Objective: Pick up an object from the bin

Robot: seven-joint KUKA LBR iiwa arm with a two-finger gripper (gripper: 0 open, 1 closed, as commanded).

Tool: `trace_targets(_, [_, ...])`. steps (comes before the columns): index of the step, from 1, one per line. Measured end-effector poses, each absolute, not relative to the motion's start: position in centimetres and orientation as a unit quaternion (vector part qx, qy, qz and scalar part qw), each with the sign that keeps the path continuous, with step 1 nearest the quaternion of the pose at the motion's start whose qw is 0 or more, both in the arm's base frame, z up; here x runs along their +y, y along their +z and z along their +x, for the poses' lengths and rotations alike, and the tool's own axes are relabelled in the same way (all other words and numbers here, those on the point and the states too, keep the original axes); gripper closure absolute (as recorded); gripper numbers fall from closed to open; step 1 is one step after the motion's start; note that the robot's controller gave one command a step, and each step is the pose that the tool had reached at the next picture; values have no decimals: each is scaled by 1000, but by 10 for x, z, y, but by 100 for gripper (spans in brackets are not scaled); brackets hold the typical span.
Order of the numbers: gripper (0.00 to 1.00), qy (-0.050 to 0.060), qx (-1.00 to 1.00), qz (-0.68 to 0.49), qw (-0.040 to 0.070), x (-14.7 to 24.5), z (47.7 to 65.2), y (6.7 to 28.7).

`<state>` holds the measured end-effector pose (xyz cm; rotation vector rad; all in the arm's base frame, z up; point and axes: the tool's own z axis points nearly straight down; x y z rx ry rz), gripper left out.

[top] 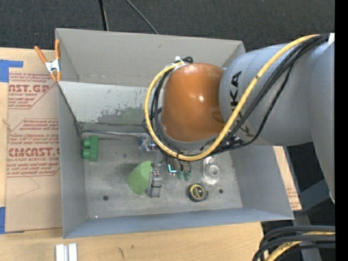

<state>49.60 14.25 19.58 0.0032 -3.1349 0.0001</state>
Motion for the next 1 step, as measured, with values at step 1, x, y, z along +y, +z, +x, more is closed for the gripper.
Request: trace_targets(1, [0,0,-995,97,2,96,557,75])
